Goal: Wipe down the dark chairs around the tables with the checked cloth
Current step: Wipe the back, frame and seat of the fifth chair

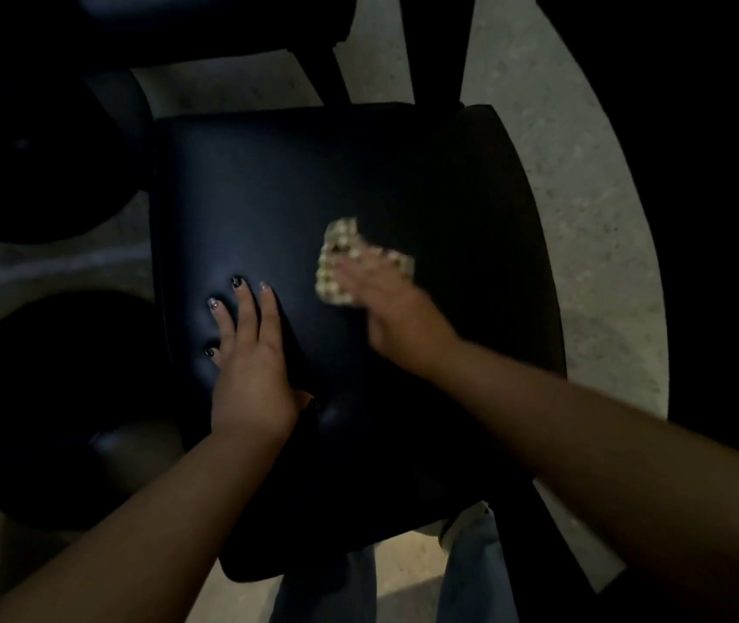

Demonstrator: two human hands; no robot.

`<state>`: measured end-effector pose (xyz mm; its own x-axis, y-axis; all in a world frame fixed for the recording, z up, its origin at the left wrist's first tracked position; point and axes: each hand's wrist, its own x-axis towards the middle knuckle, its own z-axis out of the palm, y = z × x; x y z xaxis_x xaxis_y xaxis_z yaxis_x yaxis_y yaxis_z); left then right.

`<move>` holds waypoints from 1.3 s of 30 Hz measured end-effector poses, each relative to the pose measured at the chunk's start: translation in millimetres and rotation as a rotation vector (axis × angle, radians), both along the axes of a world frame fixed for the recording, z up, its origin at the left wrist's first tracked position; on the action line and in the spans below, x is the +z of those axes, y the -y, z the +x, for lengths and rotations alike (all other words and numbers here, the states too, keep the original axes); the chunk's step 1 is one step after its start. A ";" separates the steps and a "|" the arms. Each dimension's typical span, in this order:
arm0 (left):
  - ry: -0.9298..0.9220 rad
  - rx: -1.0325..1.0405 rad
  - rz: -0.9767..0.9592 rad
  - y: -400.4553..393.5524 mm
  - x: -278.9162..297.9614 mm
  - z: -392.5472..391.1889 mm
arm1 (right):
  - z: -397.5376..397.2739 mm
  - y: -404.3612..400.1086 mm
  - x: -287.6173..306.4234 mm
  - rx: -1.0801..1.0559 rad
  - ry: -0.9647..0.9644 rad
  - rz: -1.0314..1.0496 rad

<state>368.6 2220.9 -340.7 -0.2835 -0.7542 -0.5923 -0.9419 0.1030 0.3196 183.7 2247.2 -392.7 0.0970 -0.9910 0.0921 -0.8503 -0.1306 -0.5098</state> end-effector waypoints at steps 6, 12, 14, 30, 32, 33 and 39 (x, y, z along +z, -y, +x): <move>-0.034 0.010 -0.015 -1.0 -2.9 0.5 | -91.7 98.1 10.3 -0.986 0.281 0.237; -0.061 0.053 -0.013 -6.4 -1.2 4.3 | 71.8 52.5 3.7 -0.209 0.134 -0.037; -0.055 0.069 -0.009 -6.7 -0.4 5.4 | 64.1 33.0 4.8 0.130 0.013 0.022; -0.114 0.099 -0.001 -5.3 0.7 6.9 | 5.8 -83.8 16.6 0.594 -0.060 0.154; -0.094 0.093 -0.020 -5.4 -1.8 7.4 | -17.8 -34.7 28.1 0.233 -0.082 0.110; -0.092 0.096 -0.031 -5.0 -2.6 8.1 | -31.1 -12.4 28.6 0.005 -0.092 0.120; -0.190 0.171 -0.126 -24.6 -8.5 29.2 | 15.0 -57.7 4.6 0.186 -0.207 0.265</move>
<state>397.8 2245.5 -349.2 -0.2423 -0.8652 -0.4391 -0.8736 -0.0023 0.4866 198.8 2304.9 -388.1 0.2669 -0.9417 -0.2051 -0.9130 -0.1789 -0.3667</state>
